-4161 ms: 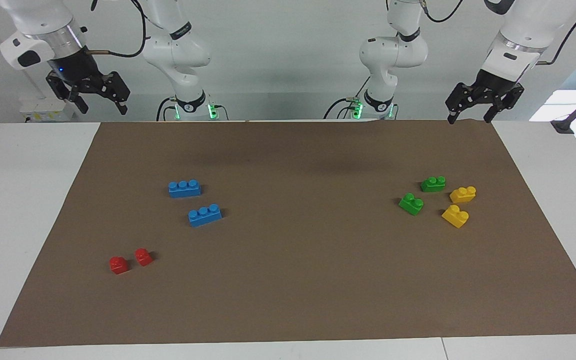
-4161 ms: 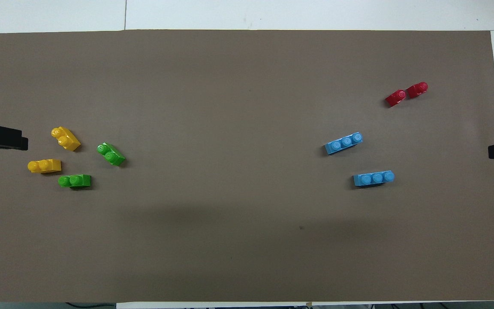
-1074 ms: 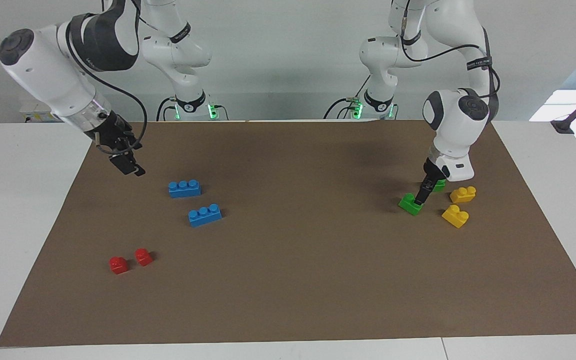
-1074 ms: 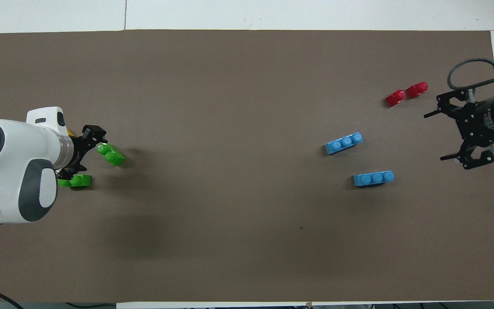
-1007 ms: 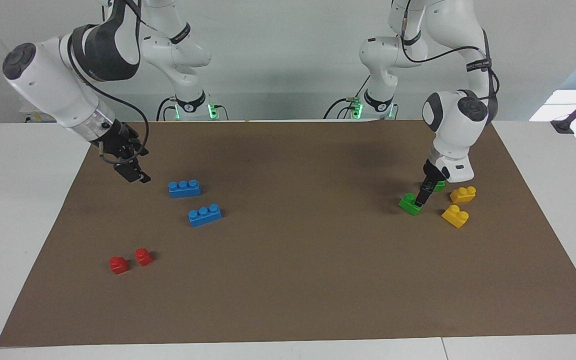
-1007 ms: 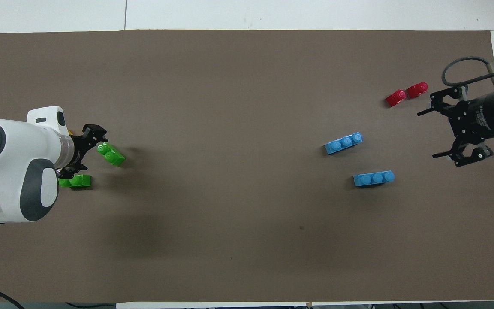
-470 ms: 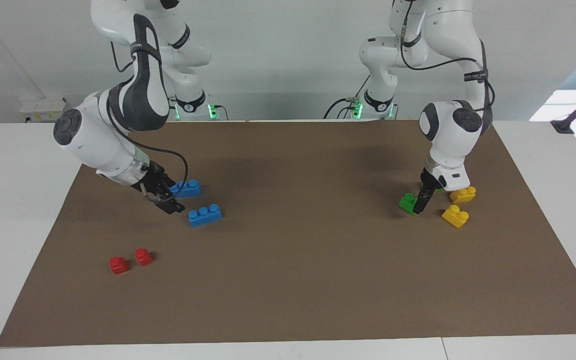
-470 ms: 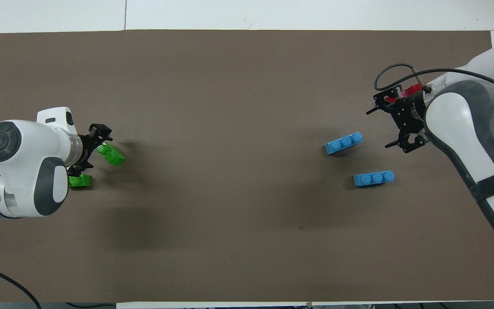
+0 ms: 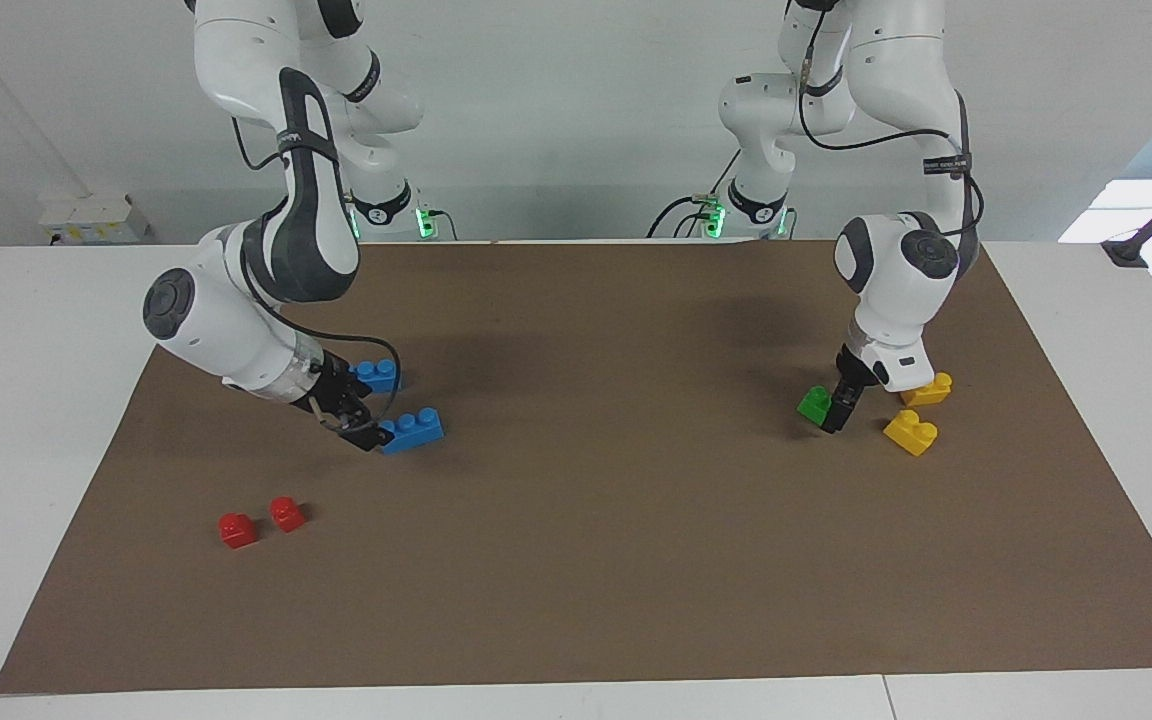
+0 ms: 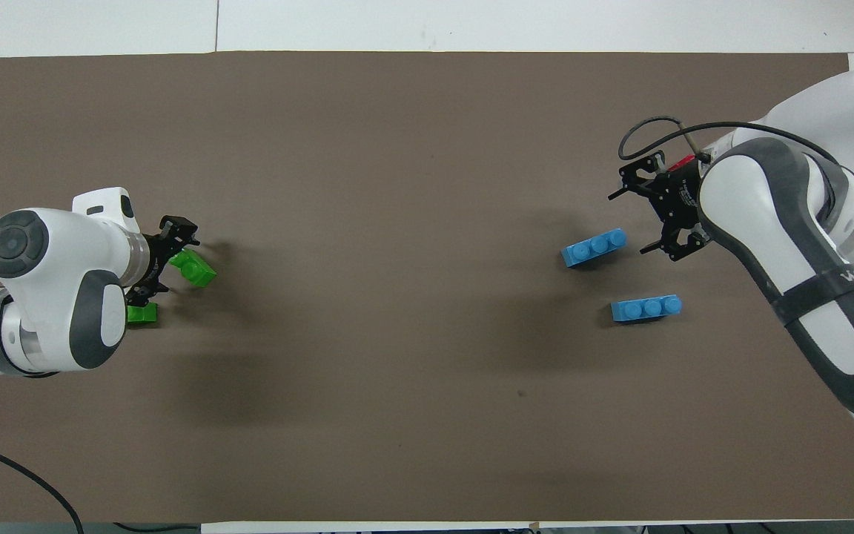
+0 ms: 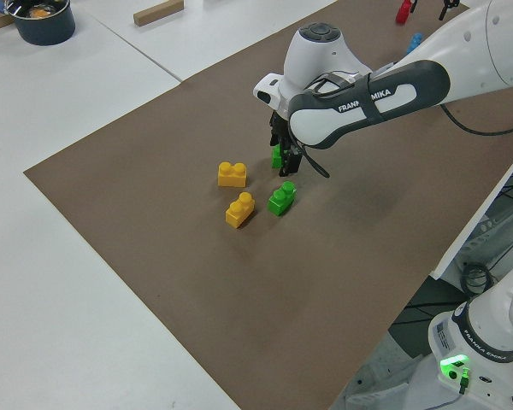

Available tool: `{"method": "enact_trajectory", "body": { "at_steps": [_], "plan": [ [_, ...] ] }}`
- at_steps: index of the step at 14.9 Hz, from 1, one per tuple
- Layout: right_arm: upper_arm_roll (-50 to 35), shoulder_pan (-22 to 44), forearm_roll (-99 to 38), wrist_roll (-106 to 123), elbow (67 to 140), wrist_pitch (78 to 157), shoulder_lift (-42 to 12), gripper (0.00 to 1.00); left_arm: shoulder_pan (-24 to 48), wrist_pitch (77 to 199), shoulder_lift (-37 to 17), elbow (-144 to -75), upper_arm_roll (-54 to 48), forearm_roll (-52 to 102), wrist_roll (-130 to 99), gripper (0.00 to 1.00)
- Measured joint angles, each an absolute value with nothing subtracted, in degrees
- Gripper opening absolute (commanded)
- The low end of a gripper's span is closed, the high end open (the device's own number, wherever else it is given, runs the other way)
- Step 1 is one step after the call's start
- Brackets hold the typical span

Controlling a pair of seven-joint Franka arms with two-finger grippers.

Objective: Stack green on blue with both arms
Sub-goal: 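Reach the left gripper to the green brick while the right gripper reaches the blue brick, then grasp the green brick with the left gripper while the right gripper grasps the blue brick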

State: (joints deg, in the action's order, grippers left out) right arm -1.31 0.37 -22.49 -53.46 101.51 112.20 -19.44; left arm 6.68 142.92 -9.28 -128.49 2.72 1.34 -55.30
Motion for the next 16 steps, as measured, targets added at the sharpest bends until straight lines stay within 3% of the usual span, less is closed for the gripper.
{"method": "enact_trajectory", "body": {
  "at_steps": [1, 2, 3, 4, 5, 13, 16],
  "plan": [
    [-1.31, 0.38, -22.66, -53.46, 101.52, 113.25, -20.14, 0.97, 6.69, 143.22, -9.56, -128.36, 2.71, 1.36, -55.34, 0.77],
    [-1.29, 0.37, -22.84, -53.46, 101.52, 114.19, -20.81, 0.97, 6.69, 143.3, -9.76, -128.13, 2.71, 1.38, -55.38, 0.62],
    [-1.26, 0.36, -22.97, -53.46, 101.52, 114.87, -21.38, 0.97, 6.69, 143.32, -9.85, -127.86, 2.71, 1.38, -55.41, 0.31],
    [-1.22, 0.35, -23.07, -53.46, 101.53, 115.14, -21.86, 0.97, 6.69, 143.32, -9.87, -127.64, 2.71, 1.38, -55.41, 0.1],
    [-1.19, 0.33, -23.17, -53.46, 101.57, 115.15, -22.24, 0.97, 6.69, 143.32, -9.87, -127.47, 2.71, 1.38, -55.41, 0.0],
    [-1.1, -0.04, -23.86, -53.38, 105.76, 116.31, -22.64, 0.98, 6.75, 143.11, -9.9, -126.13, 2.59, 1.38, -55.05, 0.0],
    [-1.1, -0.2, -23.88, -52.5, 107.69, 118.24, -22.64, 0.98, 6.98, 137.7, -9.87, -122.78, 2.49, 1.39, -55.05, 0.0]
  ]
}}
